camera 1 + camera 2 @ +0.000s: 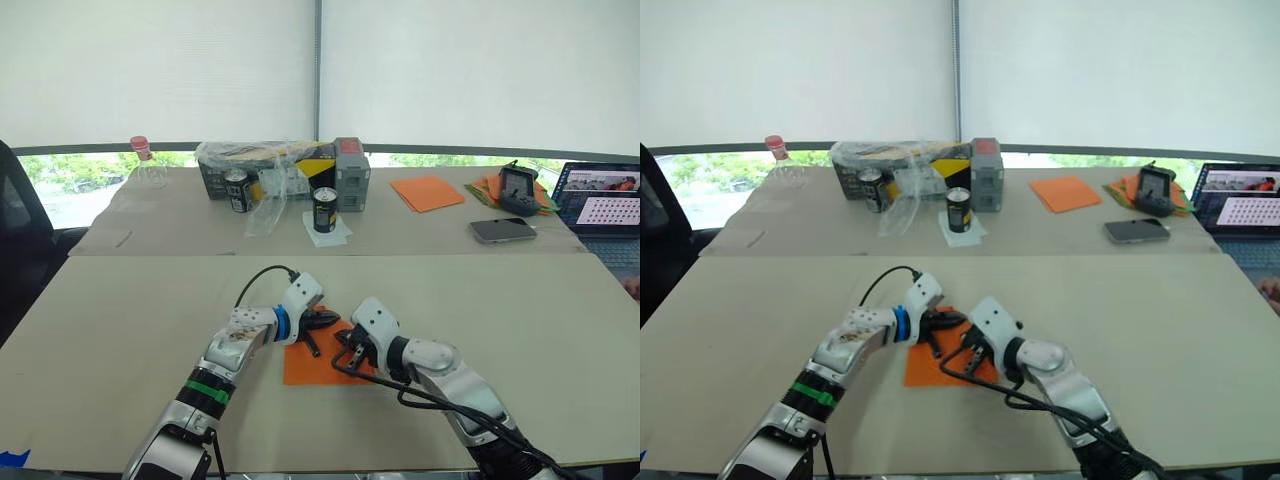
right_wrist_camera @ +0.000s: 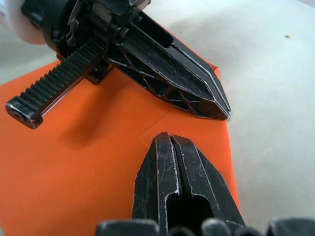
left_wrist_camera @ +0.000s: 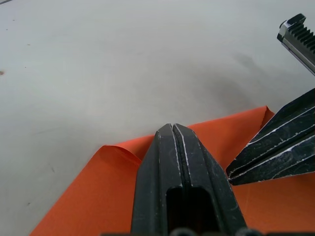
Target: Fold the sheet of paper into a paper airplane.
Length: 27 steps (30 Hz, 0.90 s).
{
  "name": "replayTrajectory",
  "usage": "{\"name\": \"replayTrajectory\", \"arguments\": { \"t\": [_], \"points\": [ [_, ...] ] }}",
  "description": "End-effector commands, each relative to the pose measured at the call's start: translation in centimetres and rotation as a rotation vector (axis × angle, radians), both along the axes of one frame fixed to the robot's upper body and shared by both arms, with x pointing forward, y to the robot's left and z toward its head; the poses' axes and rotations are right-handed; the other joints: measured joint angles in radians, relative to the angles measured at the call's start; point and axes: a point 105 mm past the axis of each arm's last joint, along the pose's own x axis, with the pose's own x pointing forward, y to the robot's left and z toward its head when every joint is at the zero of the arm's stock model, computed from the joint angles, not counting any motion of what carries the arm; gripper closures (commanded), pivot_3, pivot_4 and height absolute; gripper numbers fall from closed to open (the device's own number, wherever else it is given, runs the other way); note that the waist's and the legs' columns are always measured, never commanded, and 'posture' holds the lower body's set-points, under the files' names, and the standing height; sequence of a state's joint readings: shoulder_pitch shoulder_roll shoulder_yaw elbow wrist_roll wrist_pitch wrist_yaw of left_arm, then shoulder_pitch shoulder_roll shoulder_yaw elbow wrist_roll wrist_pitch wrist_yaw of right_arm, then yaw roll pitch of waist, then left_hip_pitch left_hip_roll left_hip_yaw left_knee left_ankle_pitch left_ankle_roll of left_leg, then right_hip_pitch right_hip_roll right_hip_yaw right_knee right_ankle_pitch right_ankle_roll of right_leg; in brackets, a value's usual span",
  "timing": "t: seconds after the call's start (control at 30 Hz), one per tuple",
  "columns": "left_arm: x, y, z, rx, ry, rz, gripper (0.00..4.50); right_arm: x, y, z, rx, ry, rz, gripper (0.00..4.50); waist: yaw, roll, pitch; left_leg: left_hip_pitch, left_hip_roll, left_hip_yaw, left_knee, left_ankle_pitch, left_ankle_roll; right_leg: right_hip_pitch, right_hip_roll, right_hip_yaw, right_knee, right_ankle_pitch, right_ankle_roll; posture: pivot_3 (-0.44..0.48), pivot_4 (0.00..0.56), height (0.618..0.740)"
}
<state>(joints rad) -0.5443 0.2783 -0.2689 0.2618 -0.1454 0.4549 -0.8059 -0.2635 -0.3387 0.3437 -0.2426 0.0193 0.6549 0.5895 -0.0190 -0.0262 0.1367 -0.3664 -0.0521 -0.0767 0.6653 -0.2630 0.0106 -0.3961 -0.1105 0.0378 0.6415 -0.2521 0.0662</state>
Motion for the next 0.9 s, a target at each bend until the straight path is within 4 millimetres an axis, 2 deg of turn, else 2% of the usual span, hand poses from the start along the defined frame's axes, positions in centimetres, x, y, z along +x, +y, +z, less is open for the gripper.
{"name": "replayTrajectory", "arguments": {
  "t": [0.03, 0.2, 0.4, 0.5, 0.7, 0.77, 0.83, 0.9],
  "points": [
    [0.0, 0.4, -0.7, 0.029, 0.016, 0.006, 4.5, -1.3, -0.1, -3.7, -0.061, 0.146, -0.005, 4.49, -0.001, 0.0, 0.0, 0.0, 0.0, 0.0, 0.0, 0.0, 0.0, 0.0, 0.0, 0.0, 0.0, 0.0, 0.0, 0.0, 0.15, 0.739],
    [0.3, 0.7, -0.7, 0.029, 0.016, 0.038, 4.5, -1.3, -0.1, -4.2, -0.07, 0.171, -0.027, 4.49, -0.002, 0.0, 0.0, 0.004, 0.001, 0.0, -0.002, 0.0, 0.0, 0.004, 0.0, 0.0, -0.001, 0.0, 0.0, 0.0, 0.15, 0.739],
    [3.6, 3.7, -0.6, 0.133, -0.083, 0.265, 4.5, -1.5, 0.1, -4.4, -0.07, 0.197, -0.039, 4.49, -0.003, -0.001, -0.001, 0.012, 0.001, -0.001, -0.004, 0.0, 0.0, 0.01, 0.001, 0.001, -0.002, 0.0, 0.001, 0.0, 0.15, 0.739],
    [4.0, 4.7, -1.1, 0.152, -0.059, 0.32, 4.5, -1.5, 0.1, -4.5, -0.068, 0.209, -0.043, 4.49, -0.006, -0.001, -0.001, 0.013, 0.001, -0.002, -0.005, 0.0, 0.0, 0.01, 0.003, 0.001, -0.001, -0.003, 0.006, 0.0, 0.15, 0.739],
    [4.1, 5.7, -1.4, 0.16, -0.034, 0.373, 4.5, -1.6, 0.1, -4.5, -0.072, 0.215, -0.043, 4.49, -0.009, -0.001, -0.001, 0.013, 0.001, -0.002, -0.006, -0.001, -0.001, 0.01, 0.003, 0.001, -0.002, -0.001, 0.001, 0.0, 0.15, 0.739],
    [4.9, 5.3, 0.6, 0.049, -0.107, 0.409, 4.5, -1.6, 0.1, -4.5, -0.072, 0.218, -0.042, 4.49, -0.009, -0.001, -0.001, 0.013, 0.001, -0.002, -0.006, -0.001, -0.001, 0.01, 0.003, 0.001, -0.002, -0.001, 0.001, 0.0, 0.15, 0.739],
    [5.4, 4.4, 4.0, -0.151, -0.185, 0.432, 4.5, -1.7, 0.1, -4.6, -0.072, 0.221, -0.041, 4.49, -0.009, -0.001, -0.001, 0.013, 0.001, -0.002, -0.006, -0.001, -0.001, 0.009, 0.003, 0.001, -0.002, -0.001, 0.001, 0.0, 0.15, 0.739],
    [5.4, 3.9, 6.3, -0.288, -0.231, 0.432, 4.5, -1.7, 0.1, -4.6, -0.072, 0.224, -0.04, 4.49, -0.005, -0.002, -0.001, 0.012, 0.001, -0.002, -0.006, -0.001, -0.001, 0.008, 0.002, 0.001, -0.002, -0.001, 0.001, 0.0, 0.15, 0.739]
  ]
}}
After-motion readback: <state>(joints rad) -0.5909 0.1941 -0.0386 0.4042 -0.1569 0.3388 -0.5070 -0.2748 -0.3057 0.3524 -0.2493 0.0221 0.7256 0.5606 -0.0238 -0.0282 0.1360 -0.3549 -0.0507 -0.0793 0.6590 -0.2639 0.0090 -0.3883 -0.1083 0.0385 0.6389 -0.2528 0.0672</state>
